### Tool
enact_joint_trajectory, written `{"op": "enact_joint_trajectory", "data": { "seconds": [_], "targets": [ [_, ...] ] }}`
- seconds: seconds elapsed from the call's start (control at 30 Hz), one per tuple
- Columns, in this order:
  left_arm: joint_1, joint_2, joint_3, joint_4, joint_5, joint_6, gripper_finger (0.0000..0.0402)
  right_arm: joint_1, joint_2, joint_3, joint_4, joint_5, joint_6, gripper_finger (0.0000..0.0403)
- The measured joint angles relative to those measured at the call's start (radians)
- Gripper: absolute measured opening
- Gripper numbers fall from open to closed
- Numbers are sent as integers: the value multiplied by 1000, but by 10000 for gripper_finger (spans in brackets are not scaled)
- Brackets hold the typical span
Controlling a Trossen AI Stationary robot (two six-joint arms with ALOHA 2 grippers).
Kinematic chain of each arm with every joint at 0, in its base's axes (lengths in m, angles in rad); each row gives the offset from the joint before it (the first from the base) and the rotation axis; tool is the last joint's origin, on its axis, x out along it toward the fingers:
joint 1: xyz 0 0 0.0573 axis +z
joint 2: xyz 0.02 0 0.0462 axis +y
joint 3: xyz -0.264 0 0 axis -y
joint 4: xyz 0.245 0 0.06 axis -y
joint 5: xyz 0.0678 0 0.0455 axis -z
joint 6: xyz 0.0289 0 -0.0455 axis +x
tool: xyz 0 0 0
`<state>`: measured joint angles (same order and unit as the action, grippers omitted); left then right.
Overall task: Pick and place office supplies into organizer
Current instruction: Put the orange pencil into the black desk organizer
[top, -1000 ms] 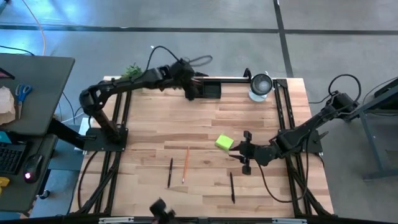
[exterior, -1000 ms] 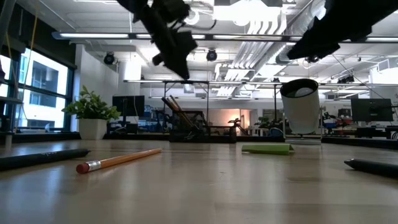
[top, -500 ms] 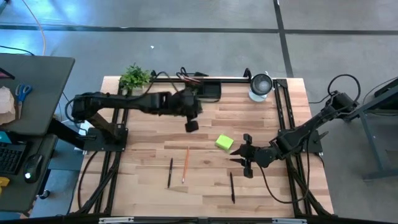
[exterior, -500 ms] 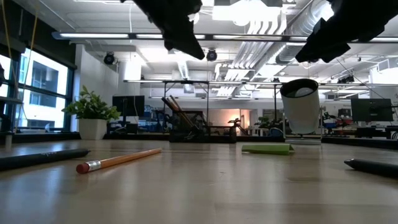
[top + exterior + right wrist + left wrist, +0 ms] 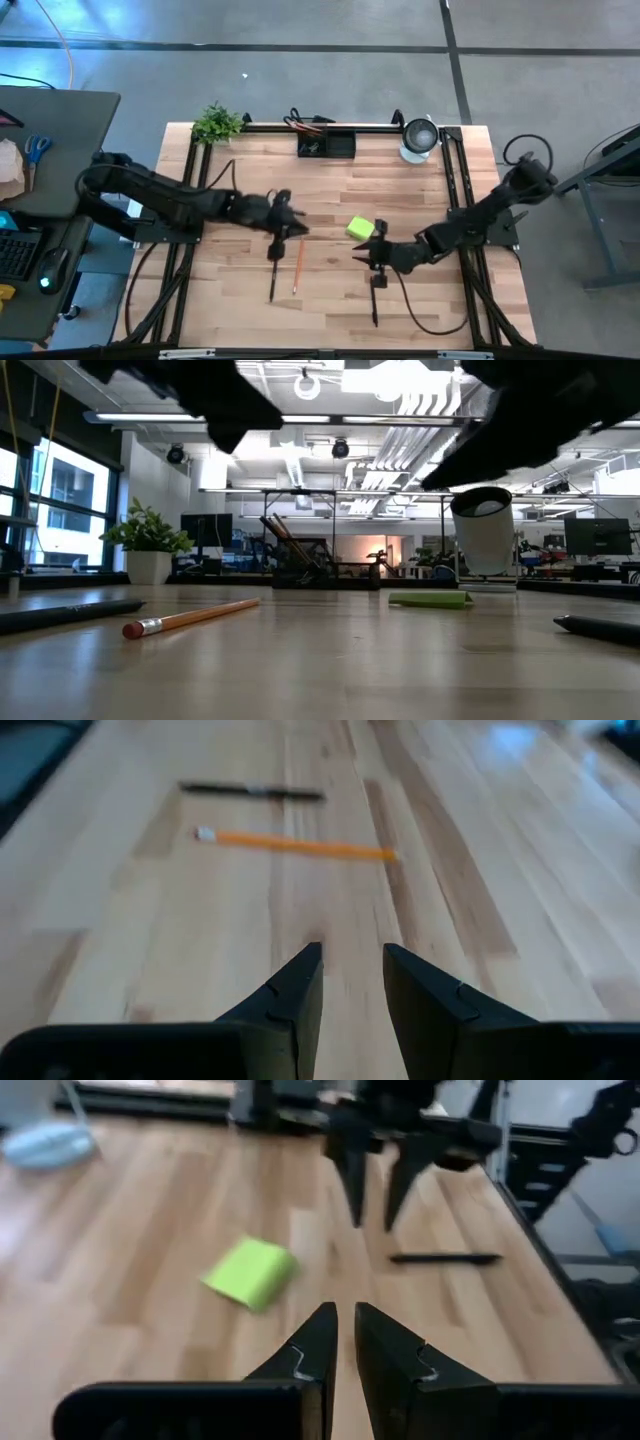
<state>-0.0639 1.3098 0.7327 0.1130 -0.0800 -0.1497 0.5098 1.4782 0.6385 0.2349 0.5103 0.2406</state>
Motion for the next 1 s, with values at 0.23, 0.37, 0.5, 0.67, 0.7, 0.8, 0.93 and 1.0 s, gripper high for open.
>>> {"op": "enact_joint_trajectory", "data": {
  "seconds": [0.23,0.37,0.5,0.67,0.7,0.8,0.93,1.0],
  "targets": [
    [-150,2,-36,-104,-178,-103,28,-109,147,38,299,-206,-139,103],
    [-200,4,-37,-180,-272,-139,28,-157,220,98,219,-253,-178,103],
    [-239,4,-37,-193,-275,-174,28,-195,286,175,189,-343,-259,103],
    [-307,1,-36,-234,-311,-226,28,-227,397,344,181,-495,-386,103],
    [-320,1,-36,-253,-333,-241,28,-230,427,388,162,-531,-423,103],
    [-359,1,-36,-330,-401,-297,28,-233,516,528,54,-618,-535,103],
    [-406,1,-36,-421,-456,-390,28,-250,625,697,-131,-694,-621,103],
    [-426,1,-36,-444,-466,-423,28,-264,666,756,-189,-748,-635,103]
  ]
}}
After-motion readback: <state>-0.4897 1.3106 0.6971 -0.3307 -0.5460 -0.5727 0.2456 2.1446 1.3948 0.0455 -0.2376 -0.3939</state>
